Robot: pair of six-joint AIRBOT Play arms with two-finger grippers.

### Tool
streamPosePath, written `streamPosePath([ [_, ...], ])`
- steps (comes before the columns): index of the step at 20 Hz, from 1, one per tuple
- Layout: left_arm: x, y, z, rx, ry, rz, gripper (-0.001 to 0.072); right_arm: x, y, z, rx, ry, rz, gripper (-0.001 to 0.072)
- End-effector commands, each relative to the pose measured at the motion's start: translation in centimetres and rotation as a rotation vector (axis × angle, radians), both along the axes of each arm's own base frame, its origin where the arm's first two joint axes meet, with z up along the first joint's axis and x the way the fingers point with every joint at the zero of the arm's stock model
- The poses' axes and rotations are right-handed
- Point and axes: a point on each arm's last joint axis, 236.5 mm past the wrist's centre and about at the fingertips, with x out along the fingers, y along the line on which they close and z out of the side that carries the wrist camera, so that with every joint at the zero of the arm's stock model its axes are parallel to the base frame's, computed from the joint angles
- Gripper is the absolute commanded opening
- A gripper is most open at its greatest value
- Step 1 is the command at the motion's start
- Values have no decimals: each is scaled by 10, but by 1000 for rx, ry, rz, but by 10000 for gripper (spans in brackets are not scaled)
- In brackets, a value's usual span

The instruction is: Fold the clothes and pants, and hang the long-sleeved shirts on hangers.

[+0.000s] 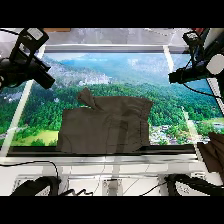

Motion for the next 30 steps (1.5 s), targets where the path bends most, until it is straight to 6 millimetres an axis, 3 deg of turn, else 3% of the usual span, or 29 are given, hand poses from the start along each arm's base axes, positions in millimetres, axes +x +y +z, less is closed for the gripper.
streamPosePath([
  [1, 0, 0, 0, 0, 0, 0, 3, 2, 1, 2, 2, -12, 1, 28],
  [4, 2, -2, -1, -5, 0, -3, 3, 15, 11, 13, 50, -82, 14, 28],
  [6, 2, -12, -5, -50, 20, -21, 3, 15, 10, 6, 44, -64, 13, 27],
  [9, -6, -27, -18, -168, 113, -13, 3, -6, -19, -45, -8, 130, -43, 26],
  [11, -12, -25, -28, -183, 168, 15, 4, -32, -44, -86, -19, 287, -75, 26],
  [13, -17, -13, -43, -137, 225, 51, 4, -57, -54, -115, 27, 397, -62, 26],
  [17, -29, 29, -93, -91, 412, 176, 4, -98, -31, -140, 339, 450, 47, 26],
  [19, -35, 37, -119, -180, 492, 202, 4, -126, -15, -154, 499, 472, 72, 26],
  [22, -42, 38, -147, -374, 587, 216, 3, -165, 12, -190, 620, 567, 73, 28],
  [23, -42, 41, -154, -432, 604, 236, 4, -176, 22, -203, 650, 601, 65, 85],
  [25, -43, 51, -166, -521, 627, 283, 22, -195, 34, -225, 668, 656, 50, 350],
  [27, -50, 68, -179, -549, 661, 337, 218, -215, 41, -240, 689, 715, 38, 351],
  [30, -72, 86, -193, -572, 730, 393, 236, -243, 47, -257, 702, 793, 19, 335],
])
